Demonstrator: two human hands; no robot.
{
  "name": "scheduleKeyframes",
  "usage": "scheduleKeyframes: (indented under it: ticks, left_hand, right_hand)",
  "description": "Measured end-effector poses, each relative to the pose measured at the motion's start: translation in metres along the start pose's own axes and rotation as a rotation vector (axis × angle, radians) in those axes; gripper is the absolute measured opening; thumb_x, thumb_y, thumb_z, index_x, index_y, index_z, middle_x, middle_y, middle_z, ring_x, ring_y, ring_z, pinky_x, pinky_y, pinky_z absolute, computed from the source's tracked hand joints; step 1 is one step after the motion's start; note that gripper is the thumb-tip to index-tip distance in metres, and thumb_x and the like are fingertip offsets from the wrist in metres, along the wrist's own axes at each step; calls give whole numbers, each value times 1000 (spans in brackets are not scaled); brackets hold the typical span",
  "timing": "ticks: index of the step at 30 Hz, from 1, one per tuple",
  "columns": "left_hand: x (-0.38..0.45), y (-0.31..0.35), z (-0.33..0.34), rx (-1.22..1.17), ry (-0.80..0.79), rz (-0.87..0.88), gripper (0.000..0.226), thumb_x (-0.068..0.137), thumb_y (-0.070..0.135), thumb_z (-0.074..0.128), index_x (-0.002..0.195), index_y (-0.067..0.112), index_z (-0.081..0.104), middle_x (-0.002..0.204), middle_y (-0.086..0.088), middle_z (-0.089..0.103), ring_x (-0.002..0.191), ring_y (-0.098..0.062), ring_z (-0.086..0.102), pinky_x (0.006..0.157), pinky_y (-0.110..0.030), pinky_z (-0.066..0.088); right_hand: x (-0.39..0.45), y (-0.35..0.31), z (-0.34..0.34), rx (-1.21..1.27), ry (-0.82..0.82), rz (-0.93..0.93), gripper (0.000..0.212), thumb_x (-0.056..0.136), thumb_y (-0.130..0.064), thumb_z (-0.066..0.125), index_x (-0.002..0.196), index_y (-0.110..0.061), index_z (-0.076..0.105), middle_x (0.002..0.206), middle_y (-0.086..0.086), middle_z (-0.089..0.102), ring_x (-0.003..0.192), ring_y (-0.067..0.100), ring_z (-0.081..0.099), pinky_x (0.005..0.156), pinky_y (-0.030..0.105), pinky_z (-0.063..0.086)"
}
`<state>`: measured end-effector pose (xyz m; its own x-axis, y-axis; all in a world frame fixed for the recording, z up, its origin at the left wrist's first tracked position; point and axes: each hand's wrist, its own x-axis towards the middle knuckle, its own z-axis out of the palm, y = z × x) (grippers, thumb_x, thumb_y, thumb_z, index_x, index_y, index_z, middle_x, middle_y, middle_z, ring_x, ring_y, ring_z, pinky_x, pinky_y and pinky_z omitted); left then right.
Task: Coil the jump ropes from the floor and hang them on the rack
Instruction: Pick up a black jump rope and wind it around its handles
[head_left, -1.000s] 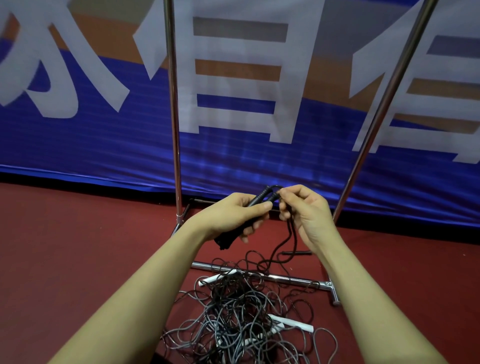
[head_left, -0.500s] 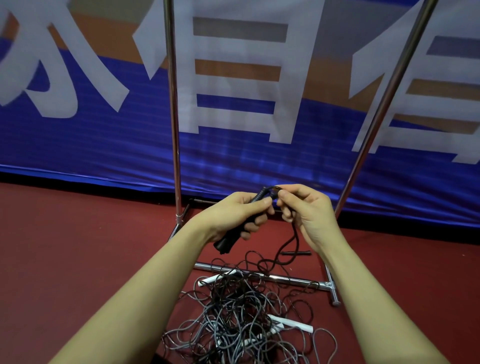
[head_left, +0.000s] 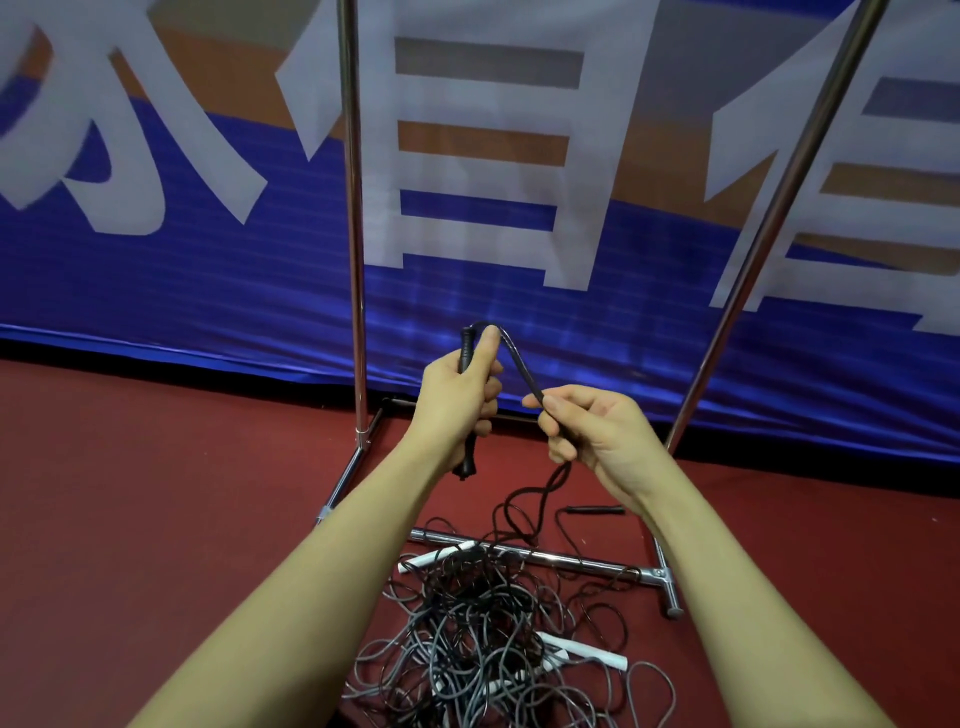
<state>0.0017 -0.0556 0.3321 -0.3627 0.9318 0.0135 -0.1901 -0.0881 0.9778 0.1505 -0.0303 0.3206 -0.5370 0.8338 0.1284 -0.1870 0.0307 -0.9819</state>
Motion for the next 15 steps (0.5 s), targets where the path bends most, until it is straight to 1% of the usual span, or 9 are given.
scheduleKeyframes:
  ticks: [3, 6, 8, 10, 11, 13, 15]
  left_hand:
    - [-2, 0, 6, -69, 63, 2, 39, 82, 44, 69, 73, 15, 44, 52, 4, 30, 40, -8, 24, 38, -20, 20]
    - [-1, 1, 12, -122, 100, 11, 43, 76, 34, 77, 66, 18, 39, 50, 5, 28, 39, -9, 23, 39, -21, 19]
    - [0, 2, 14, -118, 103, 36, 33, 78, 25, 75, 69, 13, 46, 47, 6, 30, 39, -9, 24, 39, -21, 20]
    - [1, 2, 15, -117, 144, 55, 22, 82, 16, 69, 69, 8, 54, 44, 7, 33, 38, -9, 26, 38, -19, 21]
    - [2, 2, 15, -128, 177, 53, 20, 83, 13, 66, 67, 7, 56, 44, 6, 35, 38, -9, 28, 37, -19, 22]
    - [6, 2, 13, -155, 235, 49, 23, 85, 13, 62, 63, 8, 57, 50, 0, 45, 41, -12, 33, 38, -21, 26]
    - [8, 1, 12, -171, 263, 68, 28, 86, 14, 58, 59, 10, 57, 53, 1, 56, 44, -14, 41, 43, -23, 34]
  right_hand:
    - [-1, 1, 6, -34, -15, 16, 19, 89, -13, 54, 87, 3, 64, 52, 0, 49, 40, 9, 36, 47, 21, 37]
    - [-3, 1, 9, -106, -32, 48, 27, 83, -26, 58, 73, -1, 63, 47, 1, 45, 40, 12, 37, 48, 23, 38]
    - [-4, 0, 7, -128, -19, 66, 30, 83, -29, 59, 69, -3, 62, 46, 2, 44, 41, 14, 38, 48, 22, 39]
    - [-4, 1, 5, -135, -7, 78, 29, 89, -25, 57, 71, -3, 64, 48, 2, 46, 43, 14, 40, 51, 23, 42]
    - [-4, 2, 4, -137, -4, 83, 28, 91, -22, 56, 74, -3, 65, 49, 1, 47, 43, 13, 41, 54, 24, 45]
    - [-3, 5, 5, -124, 16, 90, 23, 94, -18, 54, 79, -3, 64, 50, -2, 46, 43, 10, 39, 57, 24, 49]
    - [0, 8, 8, -92, 67, 96, 16, 94, -15, 54, 85, -4, 61, 49, -4, 44, 44, 10, 33, 51, 23, 45]
